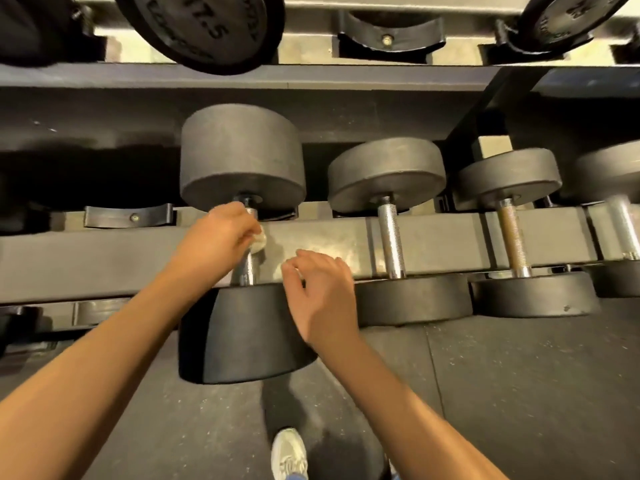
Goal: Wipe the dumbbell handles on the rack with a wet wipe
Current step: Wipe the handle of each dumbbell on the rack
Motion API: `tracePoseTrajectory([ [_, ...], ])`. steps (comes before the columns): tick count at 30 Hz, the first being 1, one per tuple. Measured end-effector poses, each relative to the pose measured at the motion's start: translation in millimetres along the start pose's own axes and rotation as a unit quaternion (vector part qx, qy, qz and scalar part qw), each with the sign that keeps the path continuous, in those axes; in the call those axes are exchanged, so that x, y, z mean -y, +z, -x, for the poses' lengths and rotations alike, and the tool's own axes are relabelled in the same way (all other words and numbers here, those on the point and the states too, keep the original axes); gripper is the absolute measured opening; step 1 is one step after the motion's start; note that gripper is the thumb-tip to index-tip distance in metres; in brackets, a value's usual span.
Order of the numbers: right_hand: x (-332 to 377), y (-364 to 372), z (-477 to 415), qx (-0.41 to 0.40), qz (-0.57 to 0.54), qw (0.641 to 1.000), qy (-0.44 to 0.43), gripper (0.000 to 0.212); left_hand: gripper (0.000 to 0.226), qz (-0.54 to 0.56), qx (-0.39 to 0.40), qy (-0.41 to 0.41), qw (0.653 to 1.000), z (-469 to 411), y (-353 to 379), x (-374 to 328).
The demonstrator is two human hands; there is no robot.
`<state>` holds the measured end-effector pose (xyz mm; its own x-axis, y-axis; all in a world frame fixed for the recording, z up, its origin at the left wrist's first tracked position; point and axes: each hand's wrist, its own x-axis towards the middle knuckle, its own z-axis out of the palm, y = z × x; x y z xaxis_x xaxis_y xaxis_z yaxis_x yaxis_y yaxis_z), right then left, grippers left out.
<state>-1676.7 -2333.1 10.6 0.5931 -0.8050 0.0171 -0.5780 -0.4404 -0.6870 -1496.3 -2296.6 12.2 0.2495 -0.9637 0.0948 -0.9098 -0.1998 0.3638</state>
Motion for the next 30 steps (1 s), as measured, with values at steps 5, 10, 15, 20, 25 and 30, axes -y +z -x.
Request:
tracePoseTrajectory([
  [5, 41, 46, 5, -0.003, 0.060, 0.998, -0.011, 0.047, 0.009, -0.018, -0.040, 0.004, 0.999, 1, 5, 28],
  [10, 32, 51, 7, -0.067, 0.027, 0.997, -0.033, 0.036, 0.009, -0.001, -0.054, 0.028, 0.998, -8, 17, 33],
  [15, 34, 49, 4, -0.043, 0.071, 0.996, -0.022, 0.039, 0.006, 0.012, -0.051, 0.055, 0.997, -9, 23, 38],
  [20, 31, 52, 4, -0.051, 0.071, 0.996, -0.024, 0.041, 0.006, 0.025, -0.045, 0.037, 0.998, -9, 23, 37],
  [25, 28, 59, 5, -0.109, 0.033, 0.993, -0.035, 0.038, 0.013, 0.021, -0.054, 0.013, 0.998, -9, 28, 37],
  [30, 25, 61, 7, -0.117, 0.030, 0.992, -0.041, 0.038, 0.014, 0.012, -0.036, 0.012, 0.999, -10, 26, 38],
])
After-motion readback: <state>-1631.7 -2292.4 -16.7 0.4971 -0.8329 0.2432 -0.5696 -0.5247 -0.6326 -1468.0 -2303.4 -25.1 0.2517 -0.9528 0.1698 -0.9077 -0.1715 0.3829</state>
